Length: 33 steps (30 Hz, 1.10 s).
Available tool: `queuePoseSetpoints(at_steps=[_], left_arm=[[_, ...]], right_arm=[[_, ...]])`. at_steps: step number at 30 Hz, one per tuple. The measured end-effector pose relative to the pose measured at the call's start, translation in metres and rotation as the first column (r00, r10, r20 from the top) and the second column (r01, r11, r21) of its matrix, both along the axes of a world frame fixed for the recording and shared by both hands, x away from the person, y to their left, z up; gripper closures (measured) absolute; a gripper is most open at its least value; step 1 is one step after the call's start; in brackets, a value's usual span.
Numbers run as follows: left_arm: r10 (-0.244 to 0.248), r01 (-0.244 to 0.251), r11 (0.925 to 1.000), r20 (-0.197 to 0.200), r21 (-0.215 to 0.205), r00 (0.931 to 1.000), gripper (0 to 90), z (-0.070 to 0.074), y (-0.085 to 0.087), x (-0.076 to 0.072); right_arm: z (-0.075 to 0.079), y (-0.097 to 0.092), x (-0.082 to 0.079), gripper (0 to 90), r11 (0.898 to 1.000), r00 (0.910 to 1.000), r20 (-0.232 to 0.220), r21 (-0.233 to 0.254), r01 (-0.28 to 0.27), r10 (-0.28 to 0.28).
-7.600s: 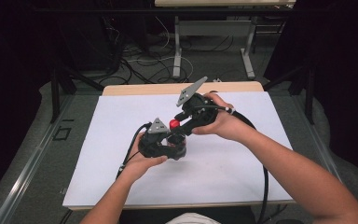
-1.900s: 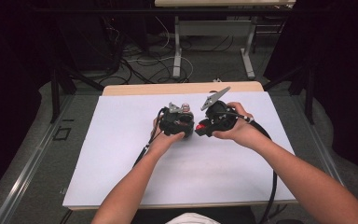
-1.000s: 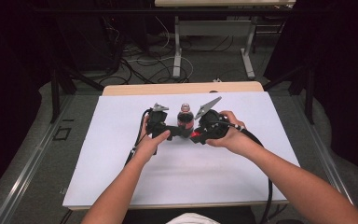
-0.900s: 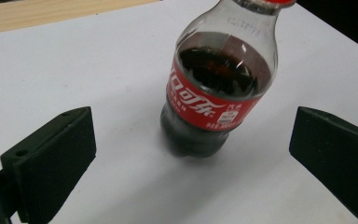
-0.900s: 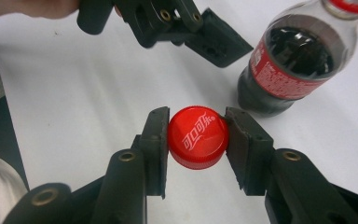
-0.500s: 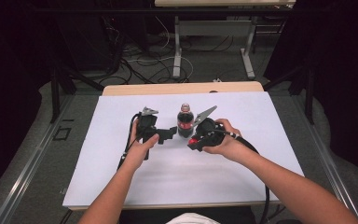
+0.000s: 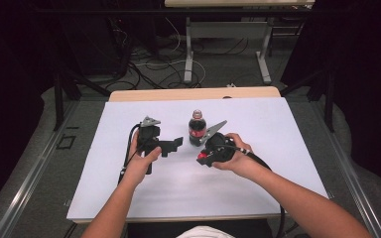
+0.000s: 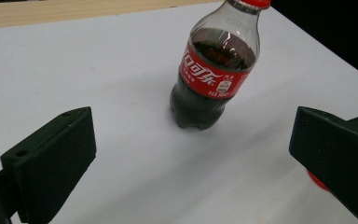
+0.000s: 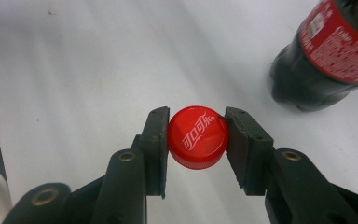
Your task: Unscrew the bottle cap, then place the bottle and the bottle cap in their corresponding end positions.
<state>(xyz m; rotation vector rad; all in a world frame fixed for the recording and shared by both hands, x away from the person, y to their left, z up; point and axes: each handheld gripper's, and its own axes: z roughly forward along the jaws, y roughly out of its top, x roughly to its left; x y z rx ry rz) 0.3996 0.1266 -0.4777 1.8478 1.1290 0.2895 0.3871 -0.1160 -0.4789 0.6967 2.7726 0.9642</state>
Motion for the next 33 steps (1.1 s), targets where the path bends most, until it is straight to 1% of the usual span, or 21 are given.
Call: queuePoseSetpoints(at_steps=[1, 3, 4, 6, 8, 9, 10, 11, 12, 13, 16, 17, 19, 20, 22, 25, 27, 29, 31, 32, 33], left_arm=[[-0.002, 0.002, 1.0000, 0.005, 0.005, 1.0000, 0.7, 0.001, 0.002, 0.000], [0.003, -0.003, 1.0000, 0.009, -0.006, 1.0000, 0.7, 0.002, 0.003, -0.001], [0.000, 0.000, 1.0000, 0.014, -0.001, 0.9999, 0.7, 0.003, 0.004, -0.001], [0.002, -0.002, 1.0000, 0.007, -0.006, 1.0000, 0.7, 0.004, 0.005, -0.002], [-0.004, 0.004, 1.0000, 0.012, -0.002, 0.9999, 0.7, 0.004, 0.005, -0.001], [-0.003, 0.004, 0.9999, 0.010, -0.012, 0.9999, 0.8, 0.005, 0.005, -0.001], [-0.013, 0.013, 0.9999, 0.010, -0.007, 0.9999, 0.8, 0.006, 0.005, -0.001], [-0.017, 0.017, 0.9999, 0.007, -0.003, 0.9998, 0.8, 0.006, 0.006, -0.002], [-0.010, 0.010, 0.9999, 0.016, -0.008, 0.9998, 0.8, 0.006, 0.005, -0.002], [-0.008, 0.009, 0.9999, 0.015, -0.012, 0.9998, 0.8, 0.006, 0.005, -0.002], [-0.007, 0.007, 0.9998, 0.011, -0.017, 0.9999, 0.8, 0.005, 0.005, -0.003], [-0.009, 0.009, 0.9998, 0.011, -0.016, 0.9999, 0.8, 0.005, 0.005, -0.003], [-0.007, 0.007, 0.9999, 0.005, -0.014, 1.0000, 0.8, 0.005, 0.006, -0.003], [-0.007, 0.007, 0.9999, 0.007, -0.015, 0.9999, 0.8, 0.005, 0.006, -0.003], [-0.007, 0.007, 0.9999, 0.008, -0.009, 0.9999, 0.8, 0.005, 0.007, -0.003], [-0.001, 0.001, 0.9999, 0.010, -0.016, 1.0000, 0.8, 0.005, 0.009, -0.003], [0.002, -0.002, 0.9998, 0.009, -0.022, 1.0000, 0.8, 0.006, 0.009, -0.003], [0.006, -0.006, 0.9997, 0.004, -0.022, 1.0000, 0.8, 0.006, 0.009, -0.003], [0.007, -0.007, 0.9997, 0.006, -0.025, 1.0000, 0.8, 0.006, 0.010, -0.003], [0.007, -0.007, 0.9996, 0.005, -0.026, 1.0000, 0.8, 0.006, 0.010, -0.003], [0.006, -0.006, 0.9996, 0.004, -0.027, 1.0000, 0.8, 0.007, 0.010, -0.003]], right_arm=[[-0.003, 0.000, 0.000, 61.2, 1.000, 1.0000, -0.007, 0.001, 0.002, -0.002], [-0.007, 0.001, 0.000, 61.2, 1.000, 1.0000, -0.007, 0.001, 0.004, -0.004], [-0.010, 0.001, 0.000, 61.2, 1.000, 0.9999, -0.008, 0.003, 0.008, -0.008], [-0.014, 0.001, -0.001, 61.2, 1.000, 0.9999, -0.007, -0.003, 0.011, -0.011], [-0.019, 0.001, -0.001, 61.2, 1.000, 0.9996, -0.016, 0.000, 0.023, -0.023], [-0.021, 0.000, -0.001, 61.2, 1.000, 0.9996, -0.016, 0.005, 0.024, -0.024], [-0.024, 0.000, 0.000, 61.2, 1.000, 0.9998, -0.005, 0.005, 0.019, -0.019], [-0.026, 0.000, 0.000, 61.2, 1.000, 0.9997, -0.011, 0.005, 0.021, -0.021], [-0.028, 0.000, 0.000, 61.2, 0.999, 0.9992, -0.022, 0.002, 0.034, -0.034], [-0.030, -0.001, 0.000, 61.2, 0.999, 0.9994, -0.013, -0.001, 0.032, -0.032], [-0.035, 0.000, 0.000, 61.1, 0.999, 0.9990, -0.022, 0.000, 0.039, -0.039], [-0.037, 0.000, 0.000, 61.2, 0.999, 0.9994, -0.012, 0.000, 0.032, -0.032], [-0.040, 0.002, -0.002, 61.1, 0.999, 0.9990, -0.027, 0.003, 0.035, -0.035], [-0.042, 0.002, -0.002, 61.1, 1.000, 0.9995, -0.023, 0.001, 0.023, -0.023], [-0.045, 0.004, -0.003, 61.2, 1.000, 0.9994, -0.026, -0.017, 0.024, -0.025], [-0.048, 0.005, -0.004, 61.1, 1.000, 0.9992, -0.035, -0.006, 0.018, -0.018], [-0.051, 0.006, -0.004, 61.1, 1.000, 0.9995, -0.032, -0.014, 0.008, -0.009], [-0.054, 0.007, -0.006, 61.1, 1.000, 0.9988, -0.047, -0.018, 0.007, -0.008], [-0.057, 0.008, -0.008, 61.0, 1.000, 0.9990, -0.044, -0.020, -0.008, 0.007], [-0.058, 0.009, -0.011, 61.0, 1.000, 0.9981, -0.062, -0.020, 0.000, -0.001], [-0.059, 0.010, -0.012, 61.0, 1.000, 0.9984, -0.056, -0.021, -0.012, 0.011]])
